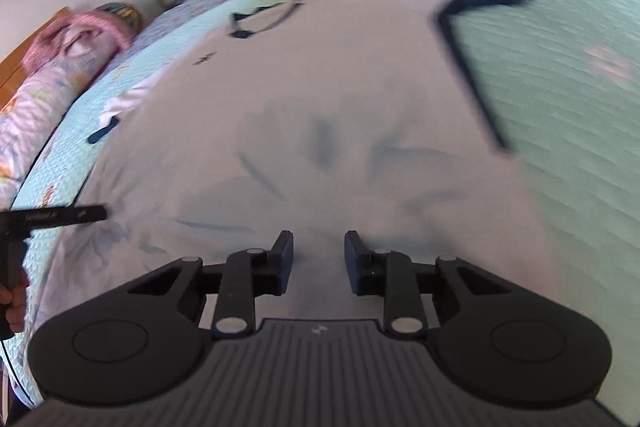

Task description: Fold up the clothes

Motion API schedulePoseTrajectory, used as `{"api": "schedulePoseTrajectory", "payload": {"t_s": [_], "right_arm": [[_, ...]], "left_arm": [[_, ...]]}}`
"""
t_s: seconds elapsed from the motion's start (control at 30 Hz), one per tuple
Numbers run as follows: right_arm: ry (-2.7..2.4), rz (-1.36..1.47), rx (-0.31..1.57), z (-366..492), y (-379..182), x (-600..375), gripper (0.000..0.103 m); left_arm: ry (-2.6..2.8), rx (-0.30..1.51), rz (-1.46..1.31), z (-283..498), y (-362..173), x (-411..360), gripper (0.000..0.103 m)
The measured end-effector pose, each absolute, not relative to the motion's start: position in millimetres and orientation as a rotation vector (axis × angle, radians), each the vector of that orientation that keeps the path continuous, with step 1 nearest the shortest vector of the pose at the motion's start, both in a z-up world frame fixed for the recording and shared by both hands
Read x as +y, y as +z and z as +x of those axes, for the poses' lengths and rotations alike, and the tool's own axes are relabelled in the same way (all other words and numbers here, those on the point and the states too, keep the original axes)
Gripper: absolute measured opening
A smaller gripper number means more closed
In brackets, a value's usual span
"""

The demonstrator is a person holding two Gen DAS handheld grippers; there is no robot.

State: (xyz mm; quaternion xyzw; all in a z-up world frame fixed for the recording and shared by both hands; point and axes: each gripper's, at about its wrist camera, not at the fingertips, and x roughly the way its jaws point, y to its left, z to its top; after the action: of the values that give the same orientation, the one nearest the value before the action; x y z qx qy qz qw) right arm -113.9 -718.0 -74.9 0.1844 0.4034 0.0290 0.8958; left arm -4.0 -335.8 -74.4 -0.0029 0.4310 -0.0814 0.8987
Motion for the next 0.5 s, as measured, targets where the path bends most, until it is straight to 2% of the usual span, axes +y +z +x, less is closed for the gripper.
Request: {"api": "schedulePoseTrajectory", "payload": {"t_s": [0.1,0.2,0.37,0.43,0.5], "right_arm": [[-0.012,0.415,0.828,-128.2,-67.1,-736.5,0.029],[-0.012,0.443,0.768,-116.9,-55.6,-739.2,0.031],[0.084,0.386,0.76,-50.1,-55.5,-729.2,0.031],[0.063,0.349,0.824,-29.1,-68.9,-738.7,0.033],[-0.006,0.396,0.85,-30.6,-80.6,-762.1,0.014]], "left_arm": [[-0.074,0.884,-0.13,-3.1,-65.9,-311.6,0.059],[-0.132,0.869,-0.234,14.5,-56.9,-330.7,0.06],[-0.169,0.878,-0.025,49.1,-66.3,-393.3,0.063],[-0.147,0.877,0.023,54.9,-72.9,-396.6,0.071],[-0.126,0.875,0.02,50.3,-75.0,-387.9,0.071]]}}
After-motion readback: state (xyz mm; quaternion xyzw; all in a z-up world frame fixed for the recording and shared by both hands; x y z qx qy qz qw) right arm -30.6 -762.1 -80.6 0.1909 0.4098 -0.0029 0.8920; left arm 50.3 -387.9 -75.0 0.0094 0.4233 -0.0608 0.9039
